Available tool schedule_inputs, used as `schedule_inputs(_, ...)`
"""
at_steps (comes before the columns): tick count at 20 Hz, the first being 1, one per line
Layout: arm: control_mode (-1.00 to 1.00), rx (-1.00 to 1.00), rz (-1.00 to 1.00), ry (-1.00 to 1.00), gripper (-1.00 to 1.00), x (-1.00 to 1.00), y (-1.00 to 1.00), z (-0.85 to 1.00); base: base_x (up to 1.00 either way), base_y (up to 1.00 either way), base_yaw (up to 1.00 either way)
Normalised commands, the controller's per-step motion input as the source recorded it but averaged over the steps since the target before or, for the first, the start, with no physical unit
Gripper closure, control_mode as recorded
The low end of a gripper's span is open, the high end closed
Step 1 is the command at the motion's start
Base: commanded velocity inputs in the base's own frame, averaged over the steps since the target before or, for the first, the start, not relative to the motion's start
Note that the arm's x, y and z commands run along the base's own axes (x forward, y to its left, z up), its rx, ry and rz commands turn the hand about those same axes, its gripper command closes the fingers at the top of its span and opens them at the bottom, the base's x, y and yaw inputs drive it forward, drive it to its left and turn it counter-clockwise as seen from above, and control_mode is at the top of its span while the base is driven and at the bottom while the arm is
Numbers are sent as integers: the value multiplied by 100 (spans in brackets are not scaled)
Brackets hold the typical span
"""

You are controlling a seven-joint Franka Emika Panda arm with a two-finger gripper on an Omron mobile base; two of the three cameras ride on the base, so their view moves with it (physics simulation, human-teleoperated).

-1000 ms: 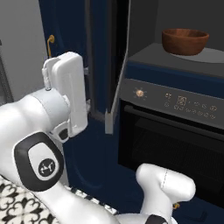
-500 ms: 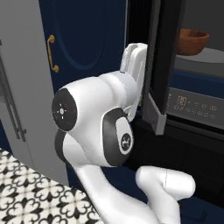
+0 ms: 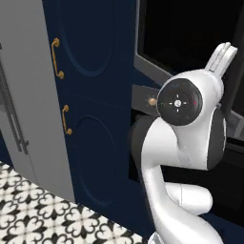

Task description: Pick the lime from the sink and place it in the bowl. Then pick the bowl and place it in the microwave. Then close the microwave door and press the start button.

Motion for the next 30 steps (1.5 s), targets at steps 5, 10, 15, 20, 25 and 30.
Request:
schedule_inputs(5, -100, 20, 0, -7, -100, 27, -100, 0, 0, 0, 0)
schedule_inputs(10, -100, 16, 0, -1, -100, 70, -95, 0, 0, 0, 0)
schedule_inputs(15, -100, 11, 0, 0, -100, 99, -66, 0, 0, 0, 0)
schedule_inputs(20, -100, 4, 0, 0, -100, 97, -50, -4, 0, 0, 0)
schedule_inputs(25, -100, 2, 0, -2, -100, 80, -54, -16, 0, 0, 0)
schedule_inputs(30, -100, 2, 0, 2, -100, 92, -39, -28, 0, 0, 0)
